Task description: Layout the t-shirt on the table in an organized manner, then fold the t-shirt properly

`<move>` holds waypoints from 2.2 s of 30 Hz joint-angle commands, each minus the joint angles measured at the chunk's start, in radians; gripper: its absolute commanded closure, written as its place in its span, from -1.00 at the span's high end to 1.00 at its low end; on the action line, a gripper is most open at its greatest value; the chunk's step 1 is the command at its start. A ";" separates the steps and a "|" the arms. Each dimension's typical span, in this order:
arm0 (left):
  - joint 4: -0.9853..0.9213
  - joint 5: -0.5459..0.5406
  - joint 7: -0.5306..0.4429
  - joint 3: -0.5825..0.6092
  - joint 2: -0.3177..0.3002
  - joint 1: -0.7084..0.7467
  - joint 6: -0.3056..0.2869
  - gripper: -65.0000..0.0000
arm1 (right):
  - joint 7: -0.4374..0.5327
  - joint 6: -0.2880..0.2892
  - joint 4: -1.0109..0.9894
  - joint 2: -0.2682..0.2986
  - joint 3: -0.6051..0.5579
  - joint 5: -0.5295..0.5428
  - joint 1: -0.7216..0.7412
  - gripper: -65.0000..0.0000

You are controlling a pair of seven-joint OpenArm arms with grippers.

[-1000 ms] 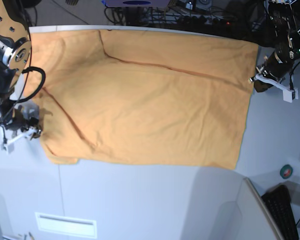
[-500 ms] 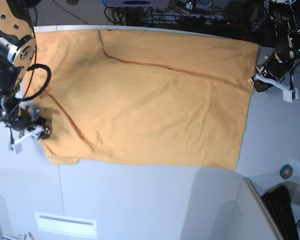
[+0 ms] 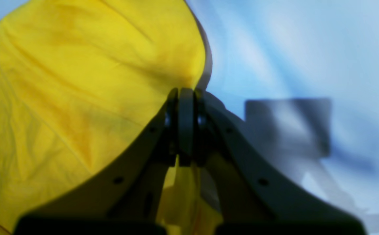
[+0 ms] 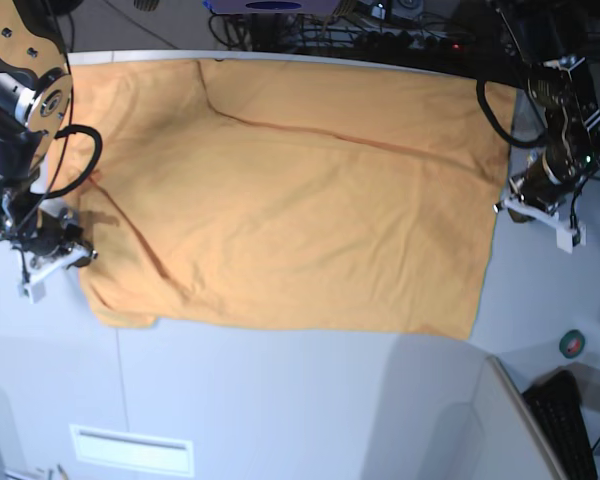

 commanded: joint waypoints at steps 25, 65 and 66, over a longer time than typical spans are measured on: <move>-0.886 0.138 -0.274 0.237 -0.057 -0.622 -0.004 0.36 | -0.042 0.004 0.138 0.014 -0.001 0.003 -0.010 -1.00; -0.705 0.138 -0.224 0.246 -0.028 -0.521 0.051 -1.00 | -0.041 0.004 0.138 0.014 -0.001 0.002 -0.013 -1.00; -0.705 0.138 -0.224 0.246 -0.028 -0.521 0.051 -1.00 | -0.041 0.004 0.138 0.014 -0.001 0.002 -0.013 -1.00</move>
